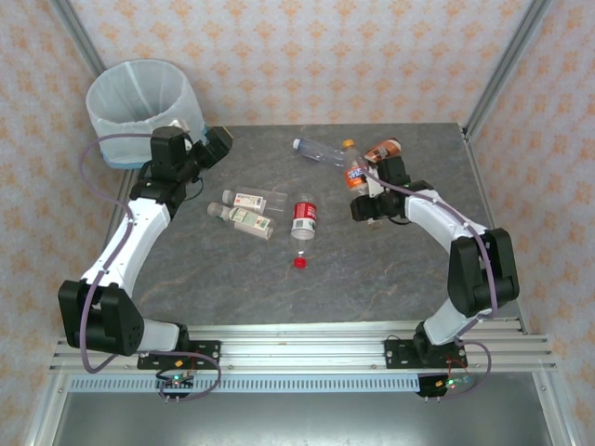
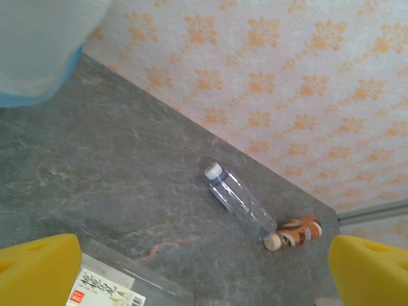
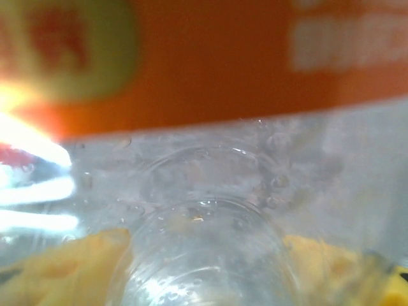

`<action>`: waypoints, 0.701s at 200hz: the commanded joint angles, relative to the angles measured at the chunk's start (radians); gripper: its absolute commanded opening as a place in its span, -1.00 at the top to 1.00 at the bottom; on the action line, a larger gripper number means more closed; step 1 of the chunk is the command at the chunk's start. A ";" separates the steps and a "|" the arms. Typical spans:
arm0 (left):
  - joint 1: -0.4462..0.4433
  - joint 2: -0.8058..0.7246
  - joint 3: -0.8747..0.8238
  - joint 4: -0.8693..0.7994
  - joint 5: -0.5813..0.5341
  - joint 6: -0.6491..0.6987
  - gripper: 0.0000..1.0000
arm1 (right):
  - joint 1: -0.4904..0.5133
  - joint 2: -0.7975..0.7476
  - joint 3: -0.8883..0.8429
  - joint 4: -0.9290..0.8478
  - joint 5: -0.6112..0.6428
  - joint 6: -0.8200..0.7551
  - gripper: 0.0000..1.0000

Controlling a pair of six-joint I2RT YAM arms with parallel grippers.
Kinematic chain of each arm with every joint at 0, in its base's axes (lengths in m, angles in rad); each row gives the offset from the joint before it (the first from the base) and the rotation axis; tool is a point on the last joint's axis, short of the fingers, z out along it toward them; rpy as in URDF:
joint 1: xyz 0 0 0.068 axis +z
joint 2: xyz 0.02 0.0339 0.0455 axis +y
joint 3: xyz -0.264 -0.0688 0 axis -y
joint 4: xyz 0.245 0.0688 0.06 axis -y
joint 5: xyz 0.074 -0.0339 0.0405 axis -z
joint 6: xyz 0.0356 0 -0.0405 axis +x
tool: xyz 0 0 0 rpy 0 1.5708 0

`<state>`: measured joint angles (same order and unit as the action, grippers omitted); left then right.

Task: Put the plastic bottles in the bin

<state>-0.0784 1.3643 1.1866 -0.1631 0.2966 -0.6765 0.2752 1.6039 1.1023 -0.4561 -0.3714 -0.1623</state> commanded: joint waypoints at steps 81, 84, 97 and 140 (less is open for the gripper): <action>-0.199 0.181 0.175 -0.057 0.139 0.137 -1.00 | 0.174 0.001 -0.013 0.326 -0.205 0.242 1.00; -0.207 0.190 0.179 -0.056 0.141 0.137 -1.00 | 0.179 0.005 -0.010 0.325 -0.205 0.240 1.00; -0.233 0.223 0.201 -0.050 0.156 0.137 -1.00 | 0.197 0.017 0.005 0.319 -0.215 0.233 1.00; -0.284 0.298 0.250 -0.002 0.225 0.116 -0.94 | 0.240 0.016 0.002 0.351 -0.254 0.178 0.97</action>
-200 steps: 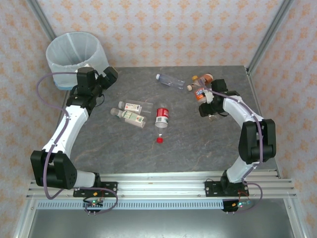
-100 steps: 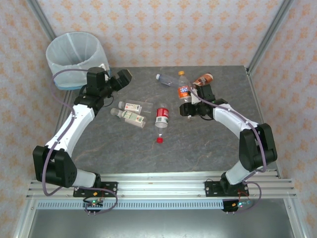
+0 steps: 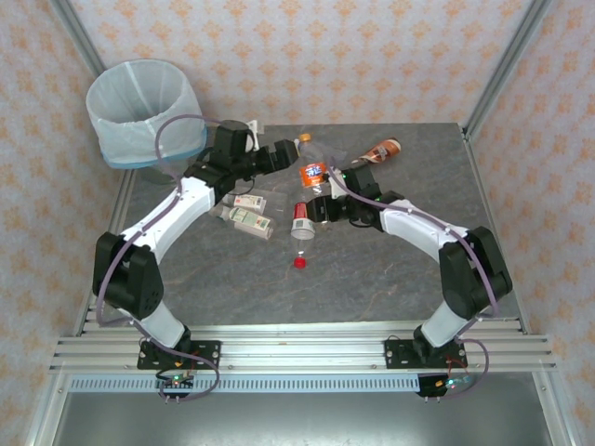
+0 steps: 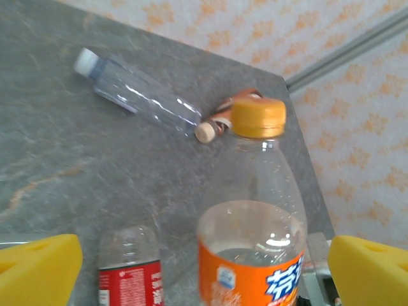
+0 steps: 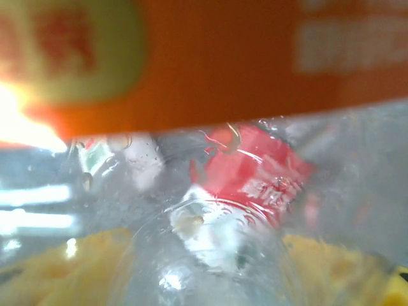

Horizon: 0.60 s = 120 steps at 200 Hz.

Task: Put the plastic bottles in the bin

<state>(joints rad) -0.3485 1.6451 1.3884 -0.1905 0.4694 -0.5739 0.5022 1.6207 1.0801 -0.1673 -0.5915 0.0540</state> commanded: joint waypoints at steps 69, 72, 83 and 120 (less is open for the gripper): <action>-0.026 0.036 0.096 0.041 0.022 0.027 -0.91 | 0.028 -0.007 0.023 0.071 -0.159 -0.094 0.94; -0.026 0.039 0.101 0.038 0.018 0.030 -0.90 | 0.028 -0.007 0.023 0.071 -0.164 -0.095 0.94; -0.026 0.050 0.123 0.026 -0.007 0.034 -0.86 | 0.030 -0.007 0.021 0.072 -0.184 -0.094 0.94; -0.026 0.096 0.169 0.038 -0.036 0.028 -0.61 | 0.035 -0.017 0.023 0.030 -0.190 -0.120 0.93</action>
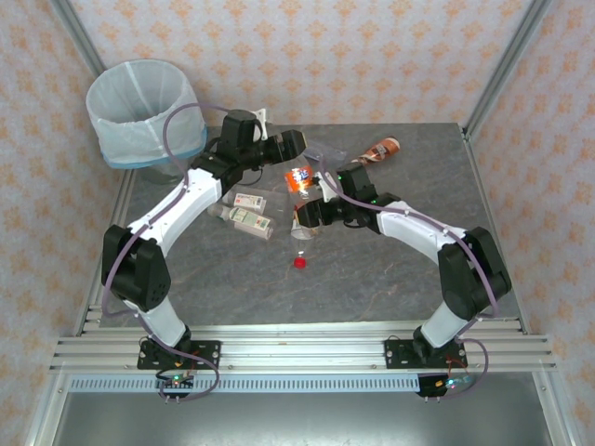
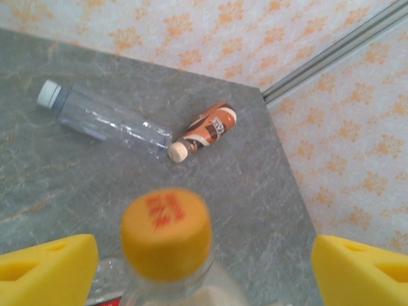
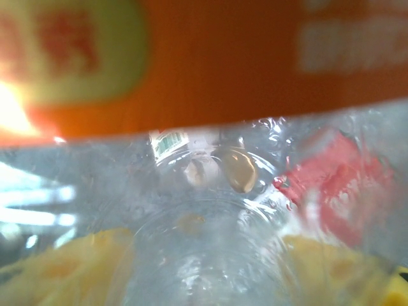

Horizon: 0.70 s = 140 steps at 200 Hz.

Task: Put the plastic bottles in the bin

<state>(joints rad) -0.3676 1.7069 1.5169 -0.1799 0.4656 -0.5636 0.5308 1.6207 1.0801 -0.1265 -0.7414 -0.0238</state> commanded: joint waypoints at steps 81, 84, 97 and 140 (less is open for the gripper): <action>-0.007 0.066 0.078 -0.023 -0.016 0.052 -0.03 | 0.006 -0.058 -0.005 -0.018 -0.035 -0.059 0.93; -0.007 0.065 0.078 -0.025 -0.016 0.053 -0.01 | 0.007 -0.058 -0.004 -0.017 -0.035 -0.058 0.93; -0.007 0.060 0.072 -0.032 -0.017 0.060 0.13 | 0.007 -0.057 -0.005 -0.014 -0.035 -0.054 0.93; -0.007 0.053 0.083 -0.060 -0.027 0.070 0.87 | 0.006 -0.059 -0.008 0.009 -0.033 -0.032 0.78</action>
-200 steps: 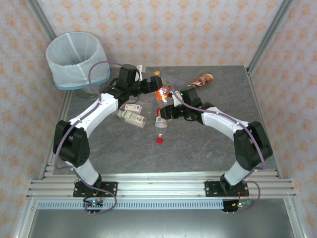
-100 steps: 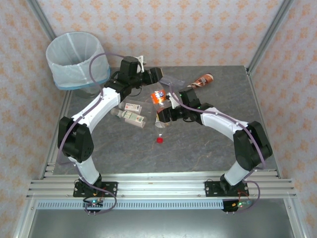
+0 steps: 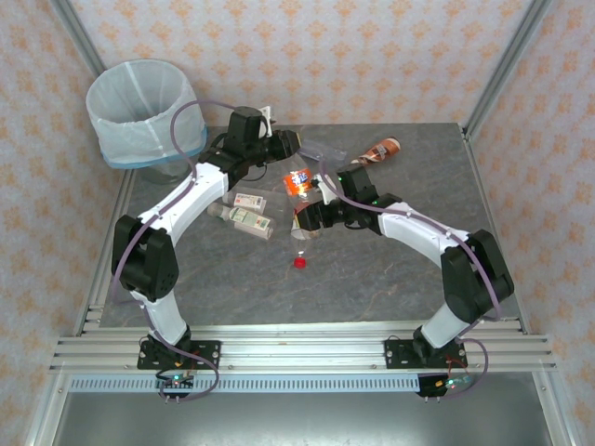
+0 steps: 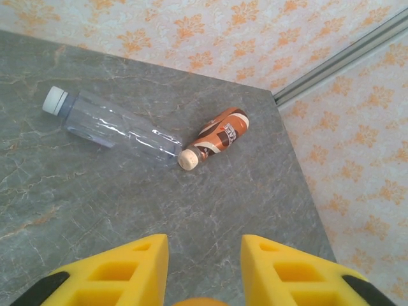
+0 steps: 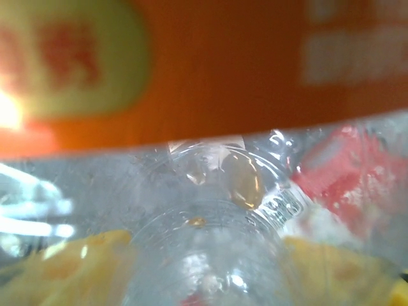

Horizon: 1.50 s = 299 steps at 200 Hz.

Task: Put the plastic bottles in the bin

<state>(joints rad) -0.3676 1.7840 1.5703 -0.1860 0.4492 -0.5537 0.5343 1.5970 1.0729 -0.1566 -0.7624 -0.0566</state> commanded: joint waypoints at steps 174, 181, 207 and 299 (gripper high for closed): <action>-0.005 -0.094 -0.033 -0.003 -0.111 0.069 1.00 | 0.003 -0.178 -0.151 0.203 0.152 0.040 -0.98; -0.004 -0.095 -0.033 -0.006 -0.120 0.070 1.00 | 0.003 -0.187 -0.160 0.213 0.156 0.038 -0.98; -0.004 -0.097 -0.033 -0.012 -0.148 0.066 1.00 | 0.003 -0.216 -0.188 0.253 0.170 0.036 -0.98; 0.003 -0.097 -0.003 -0.021 -0.148 0.100 1.00 | -0.008 -0.337 -0.323 0.489 0.328 0.089 -0.98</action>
<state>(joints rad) -0.3721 1.7226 1.5436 -0.1978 0.3206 -0.4919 0.5362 1.3148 0.7952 0.1928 -0.5182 0.0036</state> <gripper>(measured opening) 0.333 0.992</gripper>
